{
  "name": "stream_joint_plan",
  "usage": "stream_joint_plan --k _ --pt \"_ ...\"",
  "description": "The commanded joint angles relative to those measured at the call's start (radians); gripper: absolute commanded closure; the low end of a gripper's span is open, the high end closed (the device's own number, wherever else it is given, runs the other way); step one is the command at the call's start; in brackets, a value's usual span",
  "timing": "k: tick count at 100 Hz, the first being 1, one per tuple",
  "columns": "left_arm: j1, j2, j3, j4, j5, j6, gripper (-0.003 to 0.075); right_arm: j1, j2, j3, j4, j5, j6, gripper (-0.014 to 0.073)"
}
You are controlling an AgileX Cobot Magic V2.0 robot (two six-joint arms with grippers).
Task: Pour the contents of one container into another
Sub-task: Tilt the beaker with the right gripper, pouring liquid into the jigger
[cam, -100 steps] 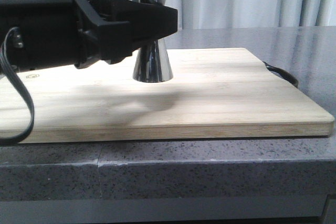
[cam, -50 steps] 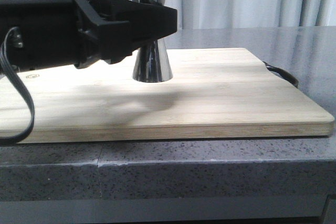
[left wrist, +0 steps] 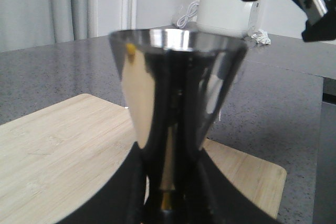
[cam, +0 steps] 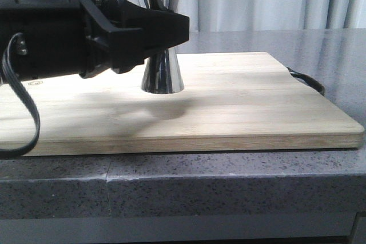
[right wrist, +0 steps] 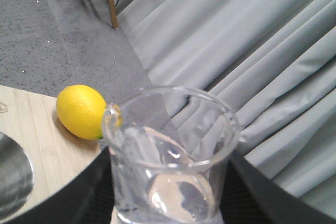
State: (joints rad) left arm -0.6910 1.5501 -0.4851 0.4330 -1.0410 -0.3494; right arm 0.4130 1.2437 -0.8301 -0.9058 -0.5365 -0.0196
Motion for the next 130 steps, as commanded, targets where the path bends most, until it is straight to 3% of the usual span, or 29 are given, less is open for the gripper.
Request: stream_joint_plan --k 1,85,130 --pt "-0.004 -0.041 -0.023 -0.031 -0.079 0.001 0.0740 0.001 -0.031 -0.038 0.007 -0.065 -0.003 0.0306" --pt "-0.004 -0.041 -0.023 -0.003 -0.072 0.001 0.0740 0.001 -0.031 -0.038 -0.145 -0.079 -0.003 0.0306" --pt "-0.004 -0.041 -0.023 -0.003 -0.072 0.001 0.0740 0.001 -0.031 -0.038 -0.151 -0.064 -0.050 0.0306"
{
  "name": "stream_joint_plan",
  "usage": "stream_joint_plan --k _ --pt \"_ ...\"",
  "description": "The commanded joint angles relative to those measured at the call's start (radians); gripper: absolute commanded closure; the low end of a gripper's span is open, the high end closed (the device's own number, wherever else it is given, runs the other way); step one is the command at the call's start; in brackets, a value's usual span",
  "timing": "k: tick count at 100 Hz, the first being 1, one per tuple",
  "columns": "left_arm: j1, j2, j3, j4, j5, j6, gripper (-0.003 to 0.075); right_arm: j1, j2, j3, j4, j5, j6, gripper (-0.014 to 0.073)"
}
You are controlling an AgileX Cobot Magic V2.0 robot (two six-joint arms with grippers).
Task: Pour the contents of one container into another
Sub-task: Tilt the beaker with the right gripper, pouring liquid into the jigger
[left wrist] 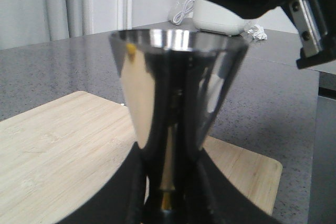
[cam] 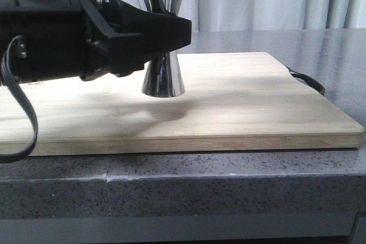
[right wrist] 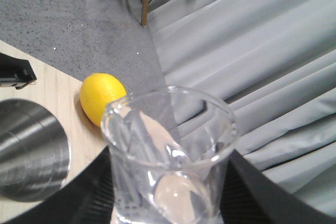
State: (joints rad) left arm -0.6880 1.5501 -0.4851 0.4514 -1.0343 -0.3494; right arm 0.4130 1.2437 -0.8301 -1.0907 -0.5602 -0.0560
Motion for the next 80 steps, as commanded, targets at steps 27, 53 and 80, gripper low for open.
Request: stream_joint_plan --k 27,53,80 --pt "-0.007 -0.041 -0.023 -0.021 -0.078 0.001 0.0739 0.001 -0.031 -0.038 0.020 -0.040 -0.020 0.0306" --pt "-0.007 -0.041 -0.023 -0.021 -0.078 0.001 0.0739 0.001 -0.031 -0.038 -0.019 -0.026 -0.020 0.0306" --pt "-0.007 -0.041 -0.023 -0.021 -0.078 0.001 0.0740 0.001 -0.031 -0.038 -0.041 -0.017 -0.020 0.0306"
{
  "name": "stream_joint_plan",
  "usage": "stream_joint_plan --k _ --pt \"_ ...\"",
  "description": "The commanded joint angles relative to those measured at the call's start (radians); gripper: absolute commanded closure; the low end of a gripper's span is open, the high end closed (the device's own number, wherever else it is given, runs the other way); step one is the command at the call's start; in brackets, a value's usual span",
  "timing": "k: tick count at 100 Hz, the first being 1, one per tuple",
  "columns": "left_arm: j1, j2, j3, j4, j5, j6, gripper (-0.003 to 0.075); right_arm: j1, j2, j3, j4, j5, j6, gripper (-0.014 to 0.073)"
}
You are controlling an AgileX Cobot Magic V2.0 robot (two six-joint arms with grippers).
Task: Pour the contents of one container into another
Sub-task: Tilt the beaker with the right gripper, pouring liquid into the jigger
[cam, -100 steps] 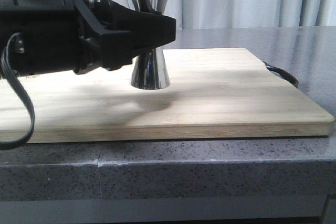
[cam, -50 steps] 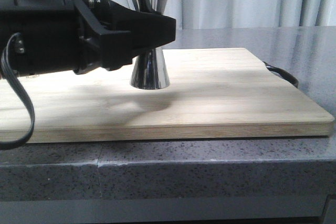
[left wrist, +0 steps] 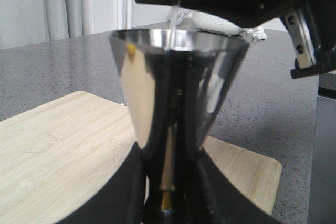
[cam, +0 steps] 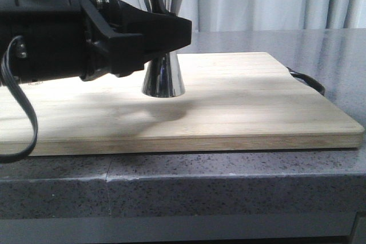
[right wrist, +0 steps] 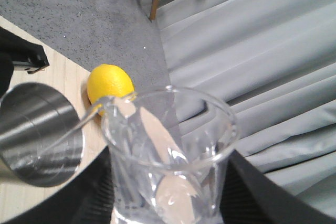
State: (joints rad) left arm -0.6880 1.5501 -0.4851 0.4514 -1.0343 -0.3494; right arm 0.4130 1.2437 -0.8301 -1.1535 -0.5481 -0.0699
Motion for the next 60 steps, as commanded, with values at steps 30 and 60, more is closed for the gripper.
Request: stream_joint_plan --k 30,60 --pt "-0.007 -0.041 -0.023 -0.021 -0.078 0.001 0.0740 0.001 -0.031 -0.039 -0.015 -0.008 -0.011 0.0306" --pt "-0.007 -0.041 -0.023 -0.021 -0.078 0.001 0.0740 0.001 -0.031 -0.039 -0.028 0.000 -0.016 0.0306"
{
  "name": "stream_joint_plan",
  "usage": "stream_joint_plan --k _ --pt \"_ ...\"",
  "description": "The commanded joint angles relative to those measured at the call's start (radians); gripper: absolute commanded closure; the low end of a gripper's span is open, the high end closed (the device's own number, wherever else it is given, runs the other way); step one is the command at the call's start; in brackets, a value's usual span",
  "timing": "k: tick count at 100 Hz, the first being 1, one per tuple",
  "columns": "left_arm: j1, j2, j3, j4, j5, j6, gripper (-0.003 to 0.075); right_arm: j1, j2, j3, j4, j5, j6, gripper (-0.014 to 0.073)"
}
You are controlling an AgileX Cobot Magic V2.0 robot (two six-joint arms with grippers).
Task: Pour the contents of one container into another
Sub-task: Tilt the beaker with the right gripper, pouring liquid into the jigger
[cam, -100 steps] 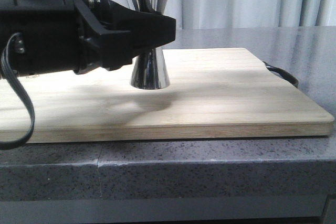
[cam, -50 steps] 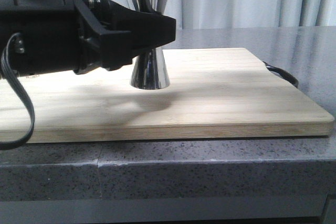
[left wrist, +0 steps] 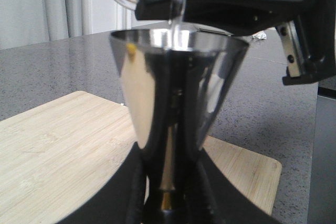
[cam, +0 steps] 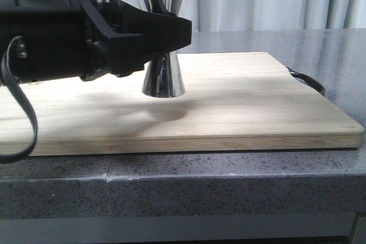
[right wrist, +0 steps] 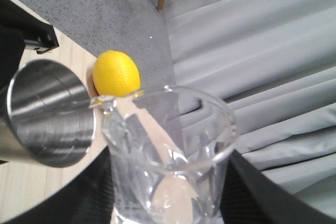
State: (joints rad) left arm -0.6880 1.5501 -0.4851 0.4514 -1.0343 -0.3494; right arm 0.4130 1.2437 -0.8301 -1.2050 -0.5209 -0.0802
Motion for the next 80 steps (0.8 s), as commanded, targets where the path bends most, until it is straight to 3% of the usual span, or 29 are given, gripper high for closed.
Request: stream_joint_plan --k 1,80 --pt "-0.007 -0.041 -0.023 -0.021 -0.078 0.001 0.0739 0.001 -0.031 -0.039 0.024 -0.027 -0.008 0.0306" --pt "-0.007 -0.041 -0.023 -0.021 -0.078 0.001 0.0739 0.001 -0.031 -0.039 0.022 -0.020 -0.123 0.0306"
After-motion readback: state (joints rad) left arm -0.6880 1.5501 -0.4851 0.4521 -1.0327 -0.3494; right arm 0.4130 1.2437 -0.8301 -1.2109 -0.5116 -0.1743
